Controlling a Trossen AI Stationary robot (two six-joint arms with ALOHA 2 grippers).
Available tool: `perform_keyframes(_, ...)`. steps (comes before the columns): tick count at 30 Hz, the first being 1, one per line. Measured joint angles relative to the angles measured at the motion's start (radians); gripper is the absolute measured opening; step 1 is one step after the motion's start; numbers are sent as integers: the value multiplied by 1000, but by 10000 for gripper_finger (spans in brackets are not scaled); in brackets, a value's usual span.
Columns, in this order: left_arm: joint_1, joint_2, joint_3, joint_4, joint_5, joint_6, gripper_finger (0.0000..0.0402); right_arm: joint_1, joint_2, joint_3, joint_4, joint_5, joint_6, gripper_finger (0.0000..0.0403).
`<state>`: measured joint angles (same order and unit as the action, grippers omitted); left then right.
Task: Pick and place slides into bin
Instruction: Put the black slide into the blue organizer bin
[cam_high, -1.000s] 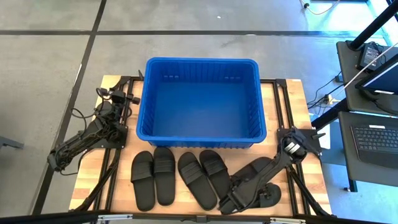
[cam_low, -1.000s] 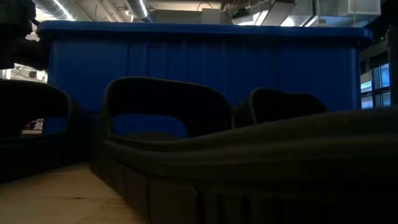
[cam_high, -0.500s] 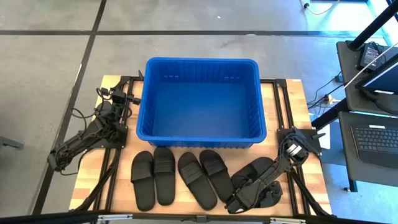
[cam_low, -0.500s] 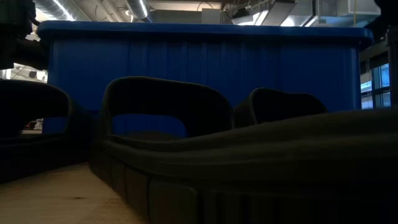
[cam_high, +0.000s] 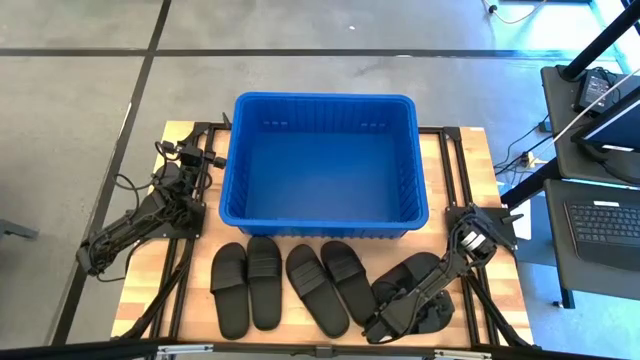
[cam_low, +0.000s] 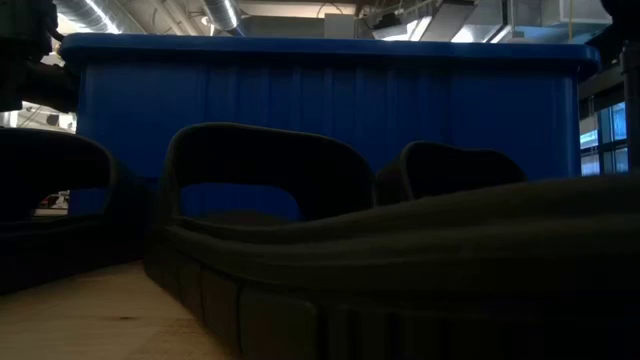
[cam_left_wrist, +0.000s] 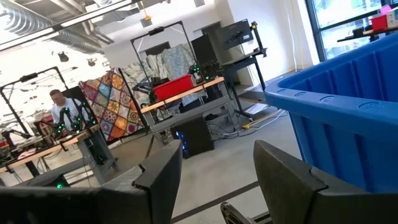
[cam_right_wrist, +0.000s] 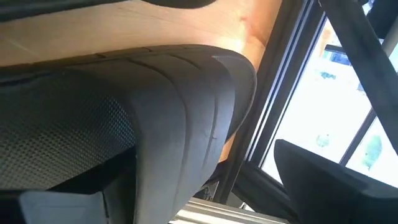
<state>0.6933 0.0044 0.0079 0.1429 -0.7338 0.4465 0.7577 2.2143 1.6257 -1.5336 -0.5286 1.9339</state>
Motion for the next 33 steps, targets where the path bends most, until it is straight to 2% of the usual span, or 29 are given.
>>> perform_keyframes(4,0,0,0,0,0,0,195,18,0,0,1,55,-1,327)
perform_keyframes(15,0,0,0,0,0,0,195,25,0,0,10,57,27,326)
perform_keyframes(18,0,0,0,0,0,0,195,25,0,0,13,56,53,315)
perform_keyframes(23,0,0,0,0,0,0,195,25,0,0,34,56,55,260)
perform_keyframes(33,0,0,0,0,0,0,195,24,0,0,61,56,52,101)
